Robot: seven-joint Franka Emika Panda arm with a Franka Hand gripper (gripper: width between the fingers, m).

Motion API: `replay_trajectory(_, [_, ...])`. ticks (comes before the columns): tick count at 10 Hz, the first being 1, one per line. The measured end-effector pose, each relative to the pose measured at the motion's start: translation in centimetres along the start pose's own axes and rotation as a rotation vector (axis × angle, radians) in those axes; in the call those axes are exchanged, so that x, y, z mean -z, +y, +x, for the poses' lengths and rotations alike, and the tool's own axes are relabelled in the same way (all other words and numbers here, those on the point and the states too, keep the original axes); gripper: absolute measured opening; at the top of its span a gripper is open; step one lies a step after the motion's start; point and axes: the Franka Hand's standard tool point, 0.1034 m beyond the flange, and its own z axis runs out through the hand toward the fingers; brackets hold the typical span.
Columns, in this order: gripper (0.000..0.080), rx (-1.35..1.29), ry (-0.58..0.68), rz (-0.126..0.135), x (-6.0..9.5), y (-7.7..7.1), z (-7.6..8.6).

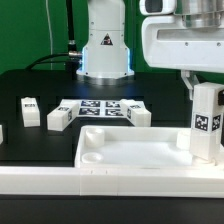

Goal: Assemble desk

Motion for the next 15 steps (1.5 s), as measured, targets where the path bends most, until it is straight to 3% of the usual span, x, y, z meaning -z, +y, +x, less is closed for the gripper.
replay_trajectory(5, [0.0294, -0.112, -0.013, 0.007, -0.16, -0.23, -0.44])
replay_trajectory(6, [0.0514, -0.063, -0.013, 0.007, -0.17, -0.20, -0.40])
replay_trajectory(7, [0.0514, -0.011, -0.015, 0.003, -0.20, -0.09, -0.34])
replay_trajectory(8, [0.0606, 0.091, -0.027, -0.026, -0.23, 0.13, -0.54])
replay_trajectory(9, [0.0641, 0.279, -0.022, -0.061, -0.09, 0.07, -0.61])
replay_trajectory(15, [0.0649, 0.749, -0.031, -0.059, -0.08, 0.06, -0.41])
